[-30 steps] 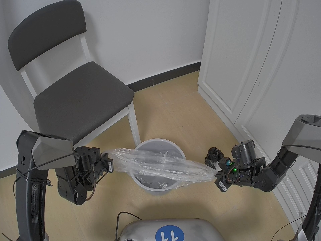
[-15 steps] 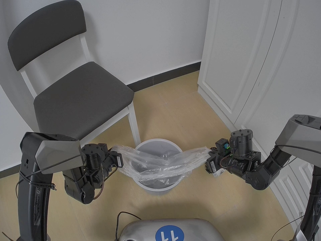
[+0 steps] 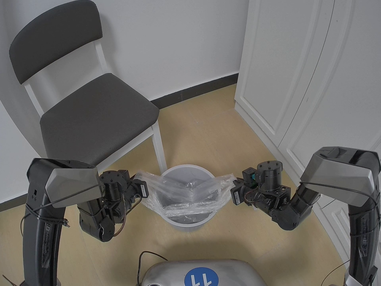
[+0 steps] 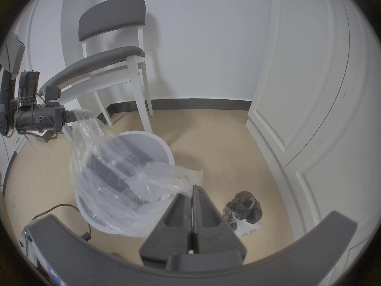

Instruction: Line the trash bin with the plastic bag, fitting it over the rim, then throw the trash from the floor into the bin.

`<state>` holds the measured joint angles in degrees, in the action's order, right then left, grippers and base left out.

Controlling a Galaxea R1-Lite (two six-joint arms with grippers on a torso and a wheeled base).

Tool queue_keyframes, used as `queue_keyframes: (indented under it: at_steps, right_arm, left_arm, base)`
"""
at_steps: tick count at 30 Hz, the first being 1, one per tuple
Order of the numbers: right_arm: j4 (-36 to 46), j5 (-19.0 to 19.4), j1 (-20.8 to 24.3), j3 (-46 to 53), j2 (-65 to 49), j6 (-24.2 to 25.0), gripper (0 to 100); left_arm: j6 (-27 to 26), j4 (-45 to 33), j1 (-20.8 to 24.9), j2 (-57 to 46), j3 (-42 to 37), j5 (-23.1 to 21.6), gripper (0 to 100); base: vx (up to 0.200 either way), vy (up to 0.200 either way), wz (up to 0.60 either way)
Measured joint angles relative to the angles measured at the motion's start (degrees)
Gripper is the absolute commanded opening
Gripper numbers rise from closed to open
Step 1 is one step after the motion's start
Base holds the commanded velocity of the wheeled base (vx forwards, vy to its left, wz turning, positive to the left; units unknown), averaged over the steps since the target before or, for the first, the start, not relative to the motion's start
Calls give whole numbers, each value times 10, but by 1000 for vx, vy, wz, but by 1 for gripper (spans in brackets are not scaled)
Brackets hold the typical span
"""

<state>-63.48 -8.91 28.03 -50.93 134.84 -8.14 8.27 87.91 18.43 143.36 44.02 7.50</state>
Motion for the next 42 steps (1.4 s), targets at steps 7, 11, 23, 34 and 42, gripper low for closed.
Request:
queue_keyframes:
  at_steps: [7,11,23,34,42]
  right_arm:
    - [-55,0,-1,-49,74,9,0]
    - [-56,-1,-6,-57,89,10,0]
    - [29,44,-35,66,17,-105,0]
    - [41,87,-55,132,-14,-192,0]
    - [41,110,-77,148,-20,-229,0]
  left_arm:
    - [5,0,13,18,9,1,0]
    - [6,1,14,19,6,2,0]
    - [-20,-1,5,-29,-121,-72,0]
    - [-46,-2,1,-28,-170,-116,0]
    - [-48,-10,-16,-26,-173,-128,0]
  base:
    - [0,0,0]
    - [0,0,0]
    - [0,0,0]
    - [0,0,0]
    - [0,0,0]
